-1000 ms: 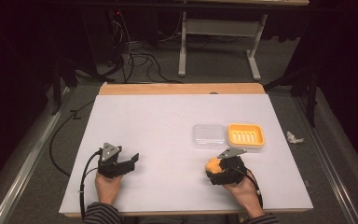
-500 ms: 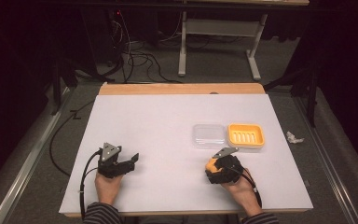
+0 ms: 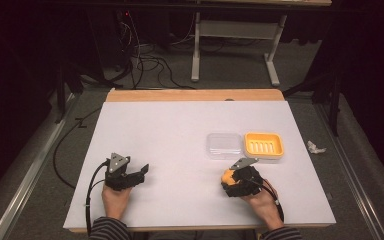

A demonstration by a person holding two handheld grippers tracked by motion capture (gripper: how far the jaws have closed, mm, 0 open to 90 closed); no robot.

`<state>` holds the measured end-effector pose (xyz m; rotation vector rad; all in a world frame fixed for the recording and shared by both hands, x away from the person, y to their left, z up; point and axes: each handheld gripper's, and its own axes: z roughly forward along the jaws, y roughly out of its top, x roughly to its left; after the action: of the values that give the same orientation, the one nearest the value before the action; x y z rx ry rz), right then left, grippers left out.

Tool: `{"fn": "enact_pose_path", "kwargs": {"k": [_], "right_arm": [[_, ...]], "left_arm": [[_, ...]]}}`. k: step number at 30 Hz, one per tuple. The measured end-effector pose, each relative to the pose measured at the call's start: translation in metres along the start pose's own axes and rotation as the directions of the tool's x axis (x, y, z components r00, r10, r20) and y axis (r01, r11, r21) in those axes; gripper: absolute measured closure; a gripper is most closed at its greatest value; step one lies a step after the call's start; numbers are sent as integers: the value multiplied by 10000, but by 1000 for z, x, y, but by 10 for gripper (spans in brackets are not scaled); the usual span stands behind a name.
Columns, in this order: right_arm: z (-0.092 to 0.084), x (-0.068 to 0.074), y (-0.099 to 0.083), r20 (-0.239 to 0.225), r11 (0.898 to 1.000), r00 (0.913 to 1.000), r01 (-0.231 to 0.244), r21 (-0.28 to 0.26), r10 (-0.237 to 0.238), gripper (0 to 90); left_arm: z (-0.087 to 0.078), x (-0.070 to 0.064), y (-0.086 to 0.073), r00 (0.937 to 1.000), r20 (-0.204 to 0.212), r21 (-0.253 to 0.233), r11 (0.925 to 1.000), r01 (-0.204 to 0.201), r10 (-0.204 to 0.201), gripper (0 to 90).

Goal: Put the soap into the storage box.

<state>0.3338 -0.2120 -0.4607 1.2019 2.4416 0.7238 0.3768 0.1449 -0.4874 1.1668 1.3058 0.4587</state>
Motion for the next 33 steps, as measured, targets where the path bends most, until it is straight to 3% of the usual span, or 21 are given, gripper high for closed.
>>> {"fn": "enact_pose_path", "kwargs": {"k": [19, 23, 33], "right_arm": [[-22, -15, -2, 104, 9970, 9997, -227, -738, 235, 276], [-28, -21, -3, -269, 9930, 9981, -579, -1031, 554, 276], [-38, -32, -5, -402, 9865, 9954, -912, -1358, 865, 276]], "left_arm": [[0, 0, 0, 10000, 33, -9, 10000, -76, 76, 221], [0, 0, 0, 10000, 36, -15, 10000, -65, 65, 221], [0, 0, 0, 10000, 9, 3, 10000, -72, 72, 221]]}}
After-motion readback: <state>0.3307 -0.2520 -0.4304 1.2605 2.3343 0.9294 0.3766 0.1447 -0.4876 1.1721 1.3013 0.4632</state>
